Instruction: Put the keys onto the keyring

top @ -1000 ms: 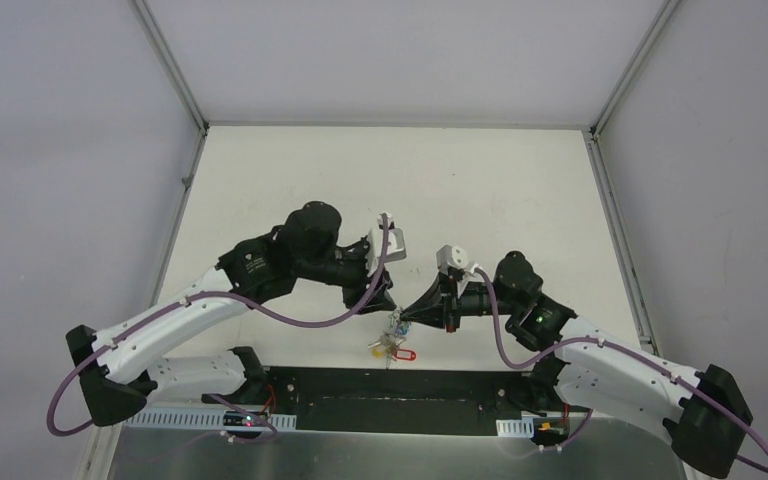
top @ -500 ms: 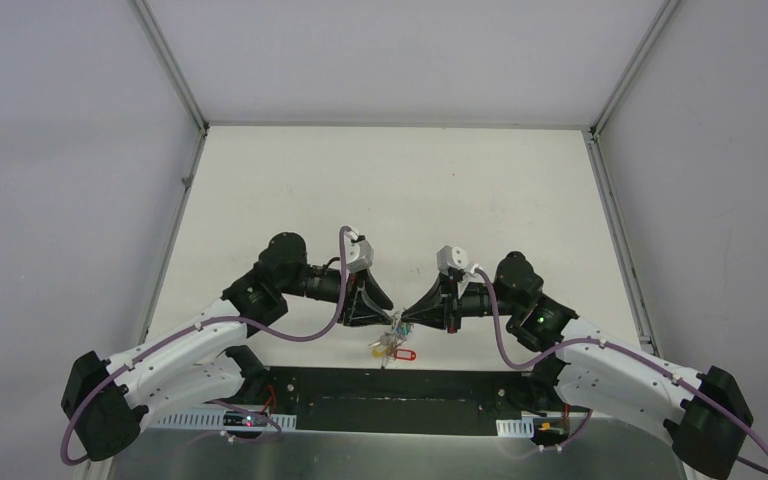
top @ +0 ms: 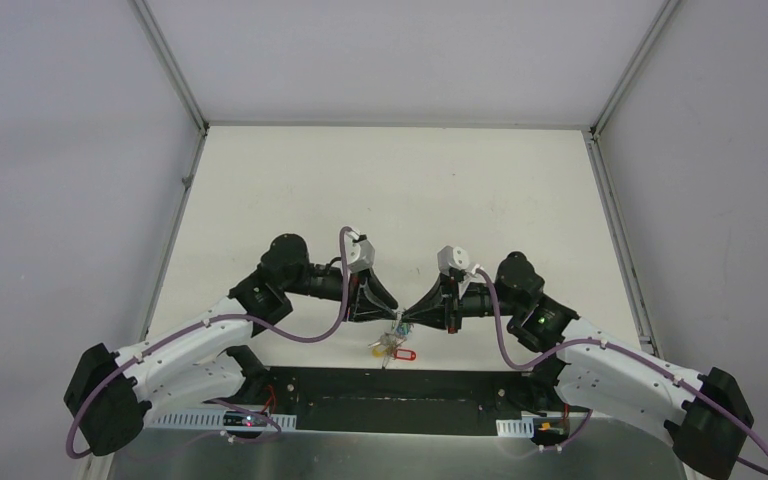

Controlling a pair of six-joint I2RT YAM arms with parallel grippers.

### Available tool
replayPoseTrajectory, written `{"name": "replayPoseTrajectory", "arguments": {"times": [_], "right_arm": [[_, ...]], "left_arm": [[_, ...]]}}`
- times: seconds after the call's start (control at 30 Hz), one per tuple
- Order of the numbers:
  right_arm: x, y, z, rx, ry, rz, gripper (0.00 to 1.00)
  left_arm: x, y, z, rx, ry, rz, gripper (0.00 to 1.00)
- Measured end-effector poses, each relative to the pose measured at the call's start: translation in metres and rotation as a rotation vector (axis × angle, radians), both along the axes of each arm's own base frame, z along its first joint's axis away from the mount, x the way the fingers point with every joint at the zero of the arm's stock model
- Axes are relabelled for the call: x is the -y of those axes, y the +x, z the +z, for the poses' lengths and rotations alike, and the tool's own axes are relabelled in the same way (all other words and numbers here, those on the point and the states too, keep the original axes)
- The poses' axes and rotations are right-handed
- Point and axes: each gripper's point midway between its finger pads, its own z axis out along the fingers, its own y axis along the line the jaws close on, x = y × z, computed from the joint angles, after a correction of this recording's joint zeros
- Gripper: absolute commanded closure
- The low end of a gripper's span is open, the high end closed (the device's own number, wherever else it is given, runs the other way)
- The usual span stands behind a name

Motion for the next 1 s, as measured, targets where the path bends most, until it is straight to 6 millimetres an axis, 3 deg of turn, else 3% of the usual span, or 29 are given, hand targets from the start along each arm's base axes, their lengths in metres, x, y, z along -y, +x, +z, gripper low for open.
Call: {"name": "replayPoseTrajectory", "arguments": {"times": [0.27,0.43,0.57,0.67,0.77,0.87,1.0], "right_arm": [[0.000,0.001,0.000,0.001,0.000,-0.005,1.00],[0.001,0.003,0.001,0.004,0.001,-0.021,1.00],[0.001,0.004,0.001,0.002,0.000,-0.027,0.99],[0.001,0.005,0.001,0.001,-0.002,-0.035,0.76],[0.002,0.007,0.005,0.008,0.010,-0.051,0.60],[0.003,0.010,0.012,0.026,0.033,-0.077,0.50],[0.006,0.014,0.021,0.048,0.059,-0.112,0.45]], "left_arm": [[0.006,0.005,-0.012,-0.029,0.027,-0.006,0.78],[0.006,0.003,-0.016,-0.040,0.036,-0.024,1.00],[0.006,0.001,-0.016,-0.040,0.037,-0.032,1.00],[0.006,0.002,-0.015,-0.048,0.048,-0.029,1.00],[0.005,0.005,-0.012,-0.050,0.070,-0.006,1.00],[0.002,0.009,-0.005,-0.040,0.104,0.028,1.00],[-0.001,0.014,0.013,0.004,0.149,0.073,1.00]]}}
